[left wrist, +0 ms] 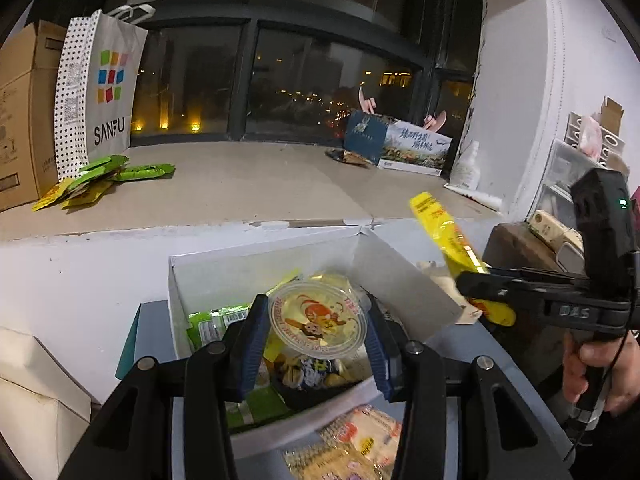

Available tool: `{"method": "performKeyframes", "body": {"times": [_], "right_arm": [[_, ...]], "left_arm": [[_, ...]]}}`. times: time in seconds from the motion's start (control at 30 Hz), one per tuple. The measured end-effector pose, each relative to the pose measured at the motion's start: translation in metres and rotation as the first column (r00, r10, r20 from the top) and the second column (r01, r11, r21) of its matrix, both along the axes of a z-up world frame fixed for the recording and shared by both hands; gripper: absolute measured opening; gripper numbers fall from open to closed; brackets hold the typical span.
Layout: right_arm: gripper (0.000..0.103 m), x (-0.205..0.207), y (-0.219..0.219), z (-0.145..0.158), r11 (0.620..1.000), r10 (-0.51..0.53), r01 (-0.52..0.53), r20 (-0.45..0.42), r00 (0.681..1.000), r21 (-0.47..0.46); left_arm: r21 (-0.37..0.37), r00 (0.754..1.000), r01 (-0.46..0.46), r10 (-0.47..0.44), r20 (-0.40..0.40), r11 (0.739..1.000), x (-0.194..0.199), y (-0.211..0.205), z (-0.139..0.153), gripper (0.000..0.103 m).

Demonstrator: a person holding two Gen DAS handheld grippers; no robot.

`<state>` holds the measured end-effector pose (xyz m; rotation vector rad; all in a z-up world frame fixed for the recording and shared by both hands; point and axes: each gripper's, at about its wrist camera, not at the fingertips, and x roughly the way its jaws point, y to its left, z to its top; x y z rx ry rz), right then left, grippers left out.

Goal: Organize snacks
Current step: 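Lower the pudding cup and yellow bag into the white box and open both grippers, then grasp the green pea snack bag with the left gripper while the right grasps the orange-trimmed bread pack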

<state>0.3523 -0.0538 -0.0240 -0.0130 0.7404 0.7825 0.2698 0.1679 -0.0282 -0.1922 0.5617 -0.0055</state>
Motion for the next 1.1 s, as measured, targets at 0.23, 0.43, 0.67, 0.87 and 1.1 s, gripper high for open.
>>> {"method": "performKeyframes", "body": {"times": [0.23,0.43,0.67,0.87,1.1], "right_arm": [[0.038,0.039,0.019,-0.021,0.998,-0.023,0.020,-0.038,0.999,-0.066],[0.083,0.056,0.024,-0.029,0.996,-0.048,0.042,-0.069,0.996,-0.083],[0.103,0.053,0.015,-0.020,0.994,-0.084,0.081,-0.038,0.996,-0.078],[0.103,0.027,0.008,-0.002,0.998,-0.041,0.041,0.001,0.999,-0.038],[0.103,-0.045,-0.018,0.007,0.999,0.035,-0.031,0.098,0.995,-0.040]], "left_arm": [[0.003,0.999,-0.008,0.008,-0.043,1.000,0.026,0.009,-0.015,0.050],[-0.036,0.995,-0.072,0.069,-0.075,0.997,0.034,0.019,-0.020,0.103],[-0.029,0.994,-0.072,0.070,-0.081,0.997,0.036,0.004,-0.021,0.103],[-0.015,0.999,-0.034,0.033,-0.026,0.999,-0.004,-0.004,-0.005,0.103],[0.035,0.998,-0.004,0.002,0.055,0.999,-0.088,-0.026,0.005,0.103]]}}
